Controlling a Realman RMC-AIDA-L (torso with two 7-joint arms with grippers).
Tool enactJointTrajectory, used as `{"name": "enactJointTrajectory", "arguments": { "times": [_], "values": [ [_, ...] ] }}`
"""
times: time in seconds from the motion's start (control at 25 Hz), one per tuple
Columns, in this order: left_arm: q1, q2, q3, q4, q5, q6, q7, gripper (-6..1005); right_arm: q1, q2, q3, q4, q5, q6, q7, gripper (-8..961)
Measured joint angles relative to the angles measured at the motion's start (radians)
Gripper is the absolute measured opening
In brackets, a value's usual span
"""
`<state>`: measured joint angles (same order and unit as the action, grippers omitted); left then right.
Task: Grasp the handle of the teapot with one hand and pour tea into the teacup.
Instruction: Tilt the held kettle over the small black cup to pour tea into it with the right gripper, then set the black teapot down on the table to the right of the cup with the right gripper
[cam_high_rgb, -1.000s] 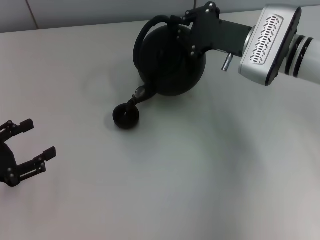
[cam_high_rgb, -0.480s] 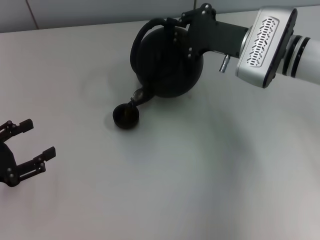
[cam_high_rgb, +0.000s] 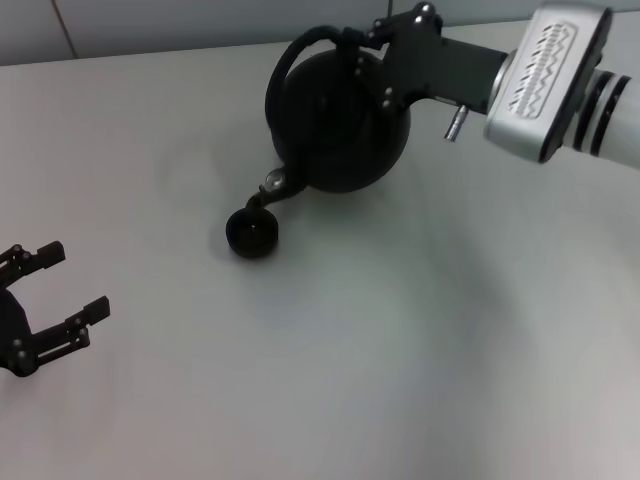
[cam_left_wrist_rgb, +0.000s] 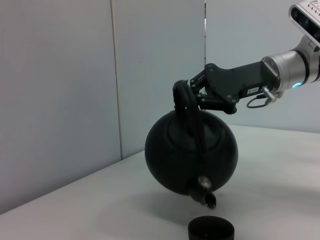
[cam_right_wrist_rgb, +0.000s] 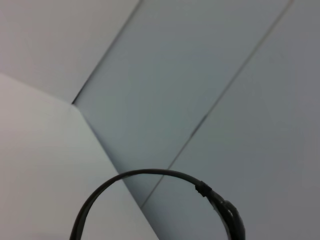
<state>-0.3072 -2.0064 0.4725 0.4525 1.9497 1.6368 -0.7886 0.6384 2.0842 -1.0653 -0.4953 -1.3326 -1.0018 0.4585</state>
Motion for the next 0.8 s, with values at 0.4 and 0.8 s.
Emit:
{"name": "enactJointTrajectory", "arguments": {
  "times": [0.4, 0.8],
  "values": [
    [-0.001, 0.000, 0.000, 0.000, 0.000, 0.000, 0.002, 824, -0.101, -0.005, 0.085, 0.001, 0.201, -0.063, 0.235, 73],
    [-0.005, 0.000, 0.002, 0.000, 0.000, 0.002, 0.002, 824, -0.175, -0.007, 0.214, 0.046, 0.223, -0.120, 0.285, 72]
  ]
}}
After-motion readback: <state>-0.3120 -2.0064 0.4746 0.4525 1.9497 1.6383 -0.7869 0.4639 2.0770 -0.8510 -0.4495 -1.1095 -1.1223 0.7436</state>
